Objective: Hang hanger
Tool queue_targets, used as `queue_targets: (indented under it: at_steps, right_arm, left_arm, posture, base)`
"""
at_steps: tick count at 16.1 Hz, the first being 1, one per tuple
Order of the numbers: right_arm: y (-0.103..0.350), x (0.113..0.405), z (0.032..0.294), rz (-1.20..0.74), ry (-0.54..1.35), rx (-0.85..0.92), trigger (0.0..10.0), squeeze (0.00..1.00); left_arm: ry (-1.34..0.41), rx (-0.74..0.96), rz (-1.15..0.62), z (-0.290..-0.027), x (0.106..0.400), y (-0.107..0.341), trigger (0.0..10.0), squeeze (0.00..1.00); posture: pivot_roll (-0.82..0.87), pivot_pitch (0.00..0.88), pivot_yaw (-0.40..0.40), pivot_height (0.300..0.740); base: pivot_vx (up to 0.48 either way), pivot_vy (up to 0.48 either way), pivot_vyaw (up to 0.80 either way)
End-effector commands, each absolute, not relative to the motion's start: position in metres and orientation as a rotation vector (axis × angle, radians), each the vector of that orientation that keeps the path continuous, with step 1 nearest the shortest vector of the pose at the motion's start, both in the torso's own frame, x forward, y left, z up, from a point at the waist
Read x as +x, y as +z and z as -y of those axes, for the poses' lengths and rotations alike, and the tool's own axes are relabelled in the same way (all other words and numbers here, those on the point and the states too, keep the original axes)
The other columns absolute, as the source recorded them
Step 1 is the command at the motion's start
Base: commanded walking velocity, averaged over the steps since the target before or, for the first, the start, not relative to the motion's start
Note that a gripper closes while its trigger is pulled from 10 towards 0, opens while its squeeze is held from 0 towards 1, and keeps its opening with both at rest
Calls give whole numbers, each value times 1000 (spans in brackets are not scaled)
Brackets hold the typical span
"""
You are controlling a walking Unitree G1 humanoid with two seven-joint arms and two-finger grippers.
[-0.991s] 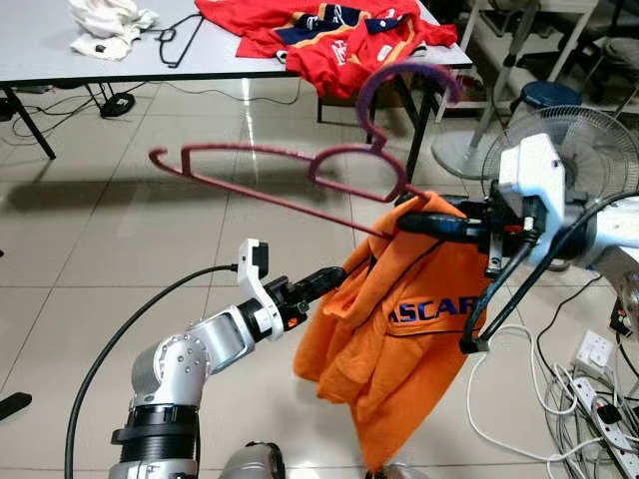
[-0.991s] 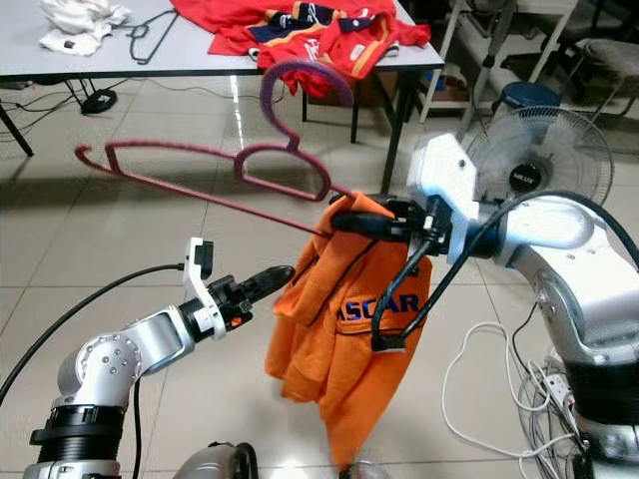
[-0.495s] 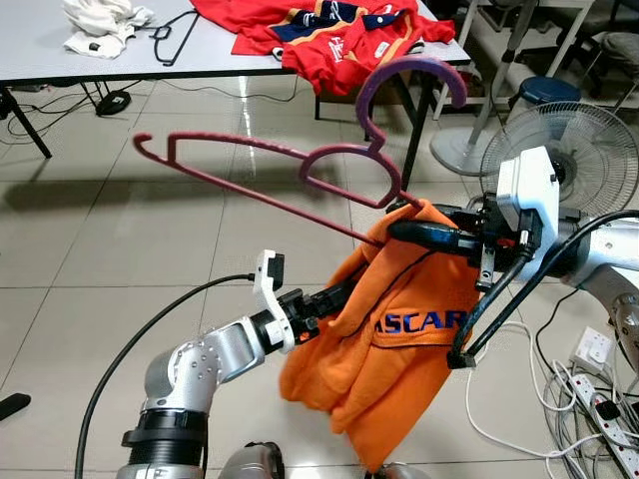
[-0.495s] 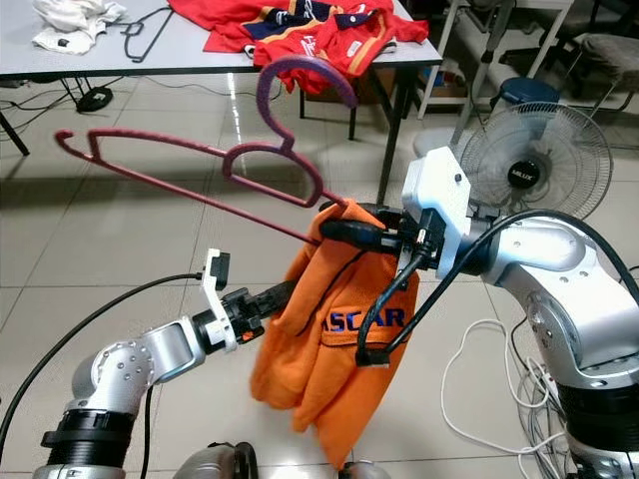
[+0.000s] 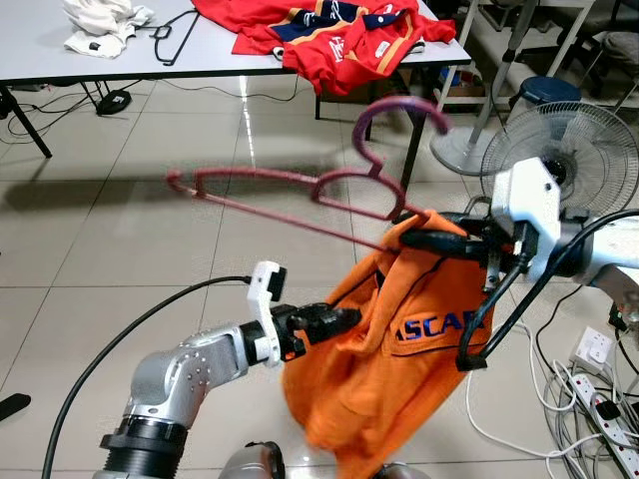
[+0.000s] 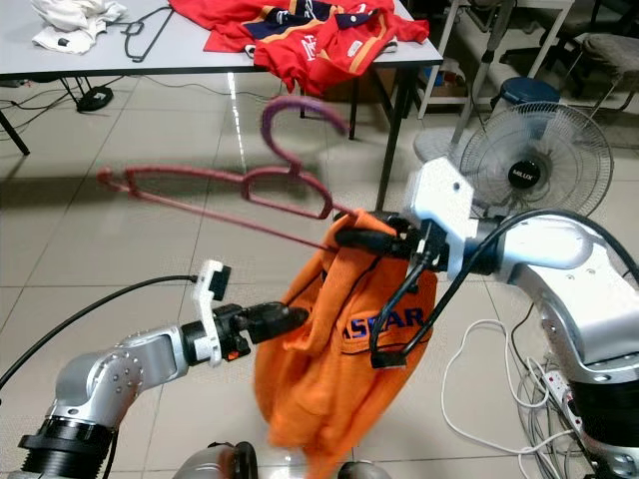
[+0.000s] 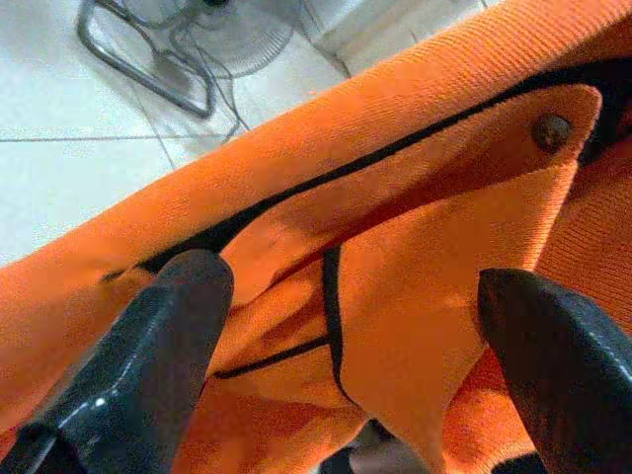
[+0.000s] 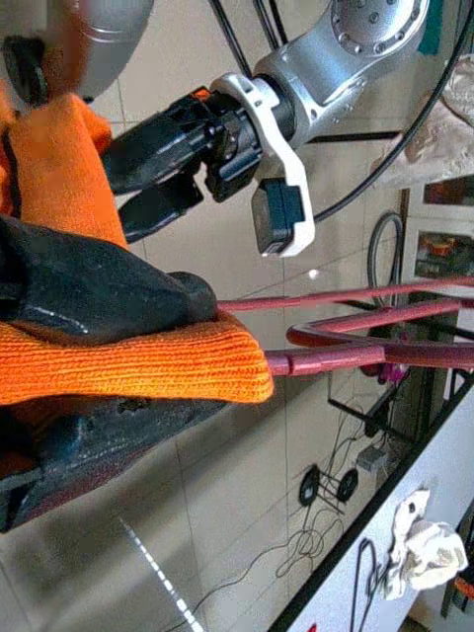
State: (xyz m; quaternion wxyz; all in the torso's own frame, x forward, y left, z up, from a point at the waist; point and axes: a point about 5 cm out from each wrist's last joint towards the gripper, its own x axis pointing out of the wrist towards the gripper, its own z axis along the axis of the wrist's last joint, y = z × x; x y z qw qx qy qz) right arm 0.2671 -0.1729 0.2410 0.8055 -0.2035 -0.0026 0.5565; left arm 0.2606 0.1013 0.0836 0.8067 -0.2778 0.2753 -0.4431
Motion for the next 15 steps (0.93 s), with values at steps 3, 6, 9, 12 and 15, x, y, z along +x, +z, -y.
queue_targets:
  at_steps: [3, 6, 9, 12, 15]
  right_arm:
    - [252, 268, 172, 52, 1203, -474, 10000, 0]
    - [251, 269, 172, 56, 1209, -475, 10000, 0]
    - [251, 269, 172, 55, 1210, -470, 10000, 0]
    - [252, 270, 172, 58, 1216, -470, 10000, 0]
    - [254, 271, 170, 65, 1224, -473, 10000, 0]
  left_arm:
    - [-977, -548, -594, -88, 255, 80, 10000, 0]
    - [-974, -648, -563, -86, 255, 84, 10000, 0]
    - [-929, -841, -496, -102, 262, 92, 10000, 894]
    - [-980, -771, -531, -94, 254, 91, 10000, 1000]
    - [-936, -686, -603, -88, 252, 76, 10000, 1000]
  posture:
    - [-108, 122, 17, 740]
    - [-109, 122, 16, 740]
    - [-108, 121, 17, 740]
    - [-107, 117, 12, 740]
    - [-111, 114, 7, 740]
  base:
    - [0, 0, 0]
    - [0, 0, 0]
    - [0, 0, 0]
    - [0, 0, 0]
    - [0, 0, 0]
